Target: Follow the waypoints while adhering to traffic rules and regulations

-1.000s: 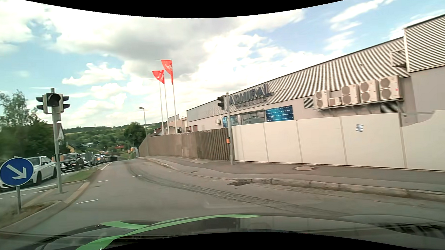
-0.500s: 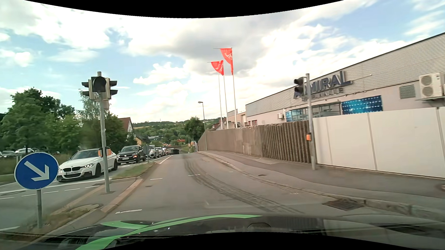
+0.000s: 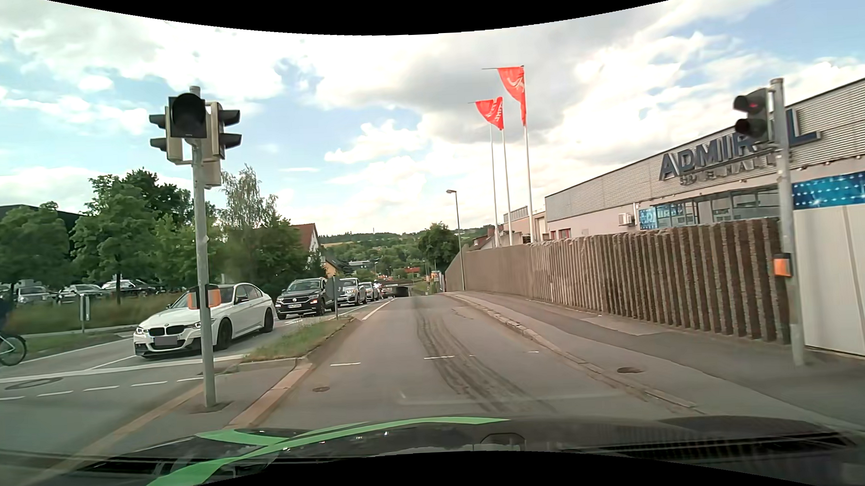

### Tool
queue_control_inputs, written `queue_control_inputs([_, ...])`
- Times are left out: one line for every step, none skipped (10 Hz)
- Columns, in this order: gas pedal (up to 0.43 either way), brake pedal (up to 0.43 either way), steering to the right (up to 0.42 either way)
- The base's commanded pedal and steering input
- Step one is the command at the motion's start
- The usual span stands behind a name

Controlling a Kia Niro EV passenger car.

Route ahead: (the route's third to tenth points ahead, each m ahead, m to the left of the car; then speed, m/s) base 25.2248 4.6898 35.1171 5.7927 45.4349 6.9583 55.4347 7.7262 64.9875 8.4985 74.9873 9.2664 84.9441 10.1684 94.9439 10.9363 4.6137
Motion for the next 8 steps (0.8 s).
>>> queue_control_inputs([0.177, 0.000, -0.112])
queue_control_inputs([0.177, 0.000, -0.084])
queue_control_inputs([0.177, 0.000, -0.069])
queue_control_inputs([0.177, 0.000, -0.054])
queue_control_inputs([0.177, 0.000, -0.041])
queue_control_inputs([0.177, 0.000, -0.028])
queue_control_inputs([0.177, 0.000, -0.024])
queue_control_inputs([0.177, 0.000, -0.025])
